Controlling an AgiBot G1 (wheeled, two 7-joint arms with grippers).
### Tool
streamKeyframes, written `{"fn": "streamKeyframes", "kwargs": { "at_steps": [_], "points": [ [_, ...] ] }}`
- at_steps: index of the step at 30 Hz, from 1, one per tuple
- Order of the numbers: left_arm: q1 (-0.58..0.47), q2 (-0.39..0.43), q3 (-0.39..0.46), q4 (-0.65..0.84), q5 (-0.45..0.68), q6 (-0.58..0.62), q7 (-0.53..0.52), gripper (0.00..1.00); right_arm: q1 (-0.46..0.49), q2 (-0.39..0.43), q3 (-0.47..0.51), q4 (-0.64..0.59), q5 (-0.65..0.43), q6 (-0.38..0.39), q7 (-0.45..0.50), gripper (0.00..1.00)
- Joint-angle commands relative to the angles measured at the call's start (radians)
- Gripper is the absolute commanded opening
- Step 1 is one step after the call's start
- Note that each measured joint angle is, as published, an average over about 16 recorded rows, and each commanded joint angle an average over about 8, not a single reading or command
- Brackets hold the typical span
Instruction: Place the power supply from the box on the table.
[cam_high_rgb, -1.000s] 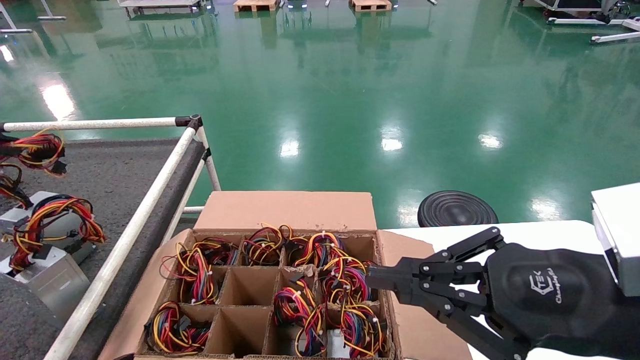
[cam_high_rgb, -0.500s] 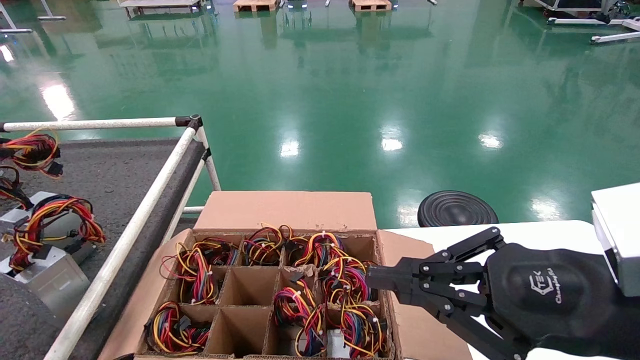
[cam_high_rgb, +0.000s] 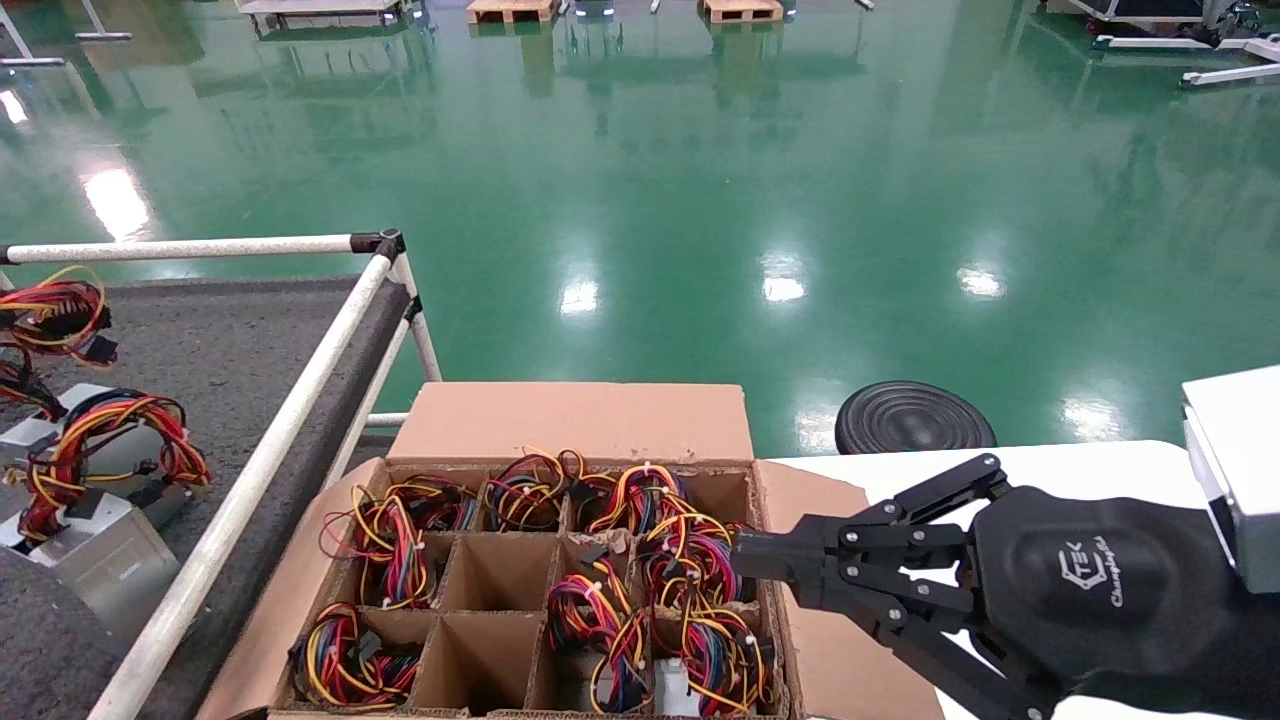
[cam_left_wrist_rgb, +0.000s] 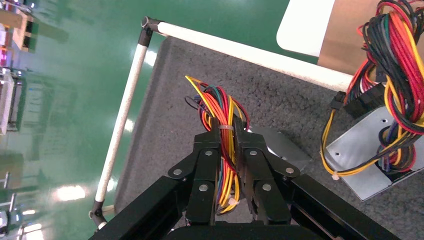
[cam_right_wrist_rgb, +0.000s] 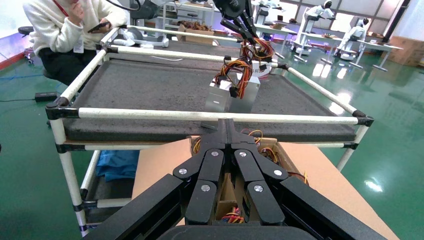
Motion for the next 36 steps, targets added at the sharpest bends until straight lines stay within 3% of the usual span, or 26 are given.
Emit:
{"fn": "streamKeyframes", "kwargs": {
  "at_steps": [1, 36],
  "points": [
    [0.000, -0.001, 0.000, 0.001, 0.002, 0.003, -0.003, 1.00, 0.000, 0.000, 0.000, 0.000, 0.000, 0.000, 0.000, 0.00],
    [0.019, 0.001, -0.011, -0.036, -0.001, 0.023, -0.035, 1.00, 0.000, 0.000, 0.000, 0.000, 0.000, 0.000, 0.000, 0.00]
  ]
}}
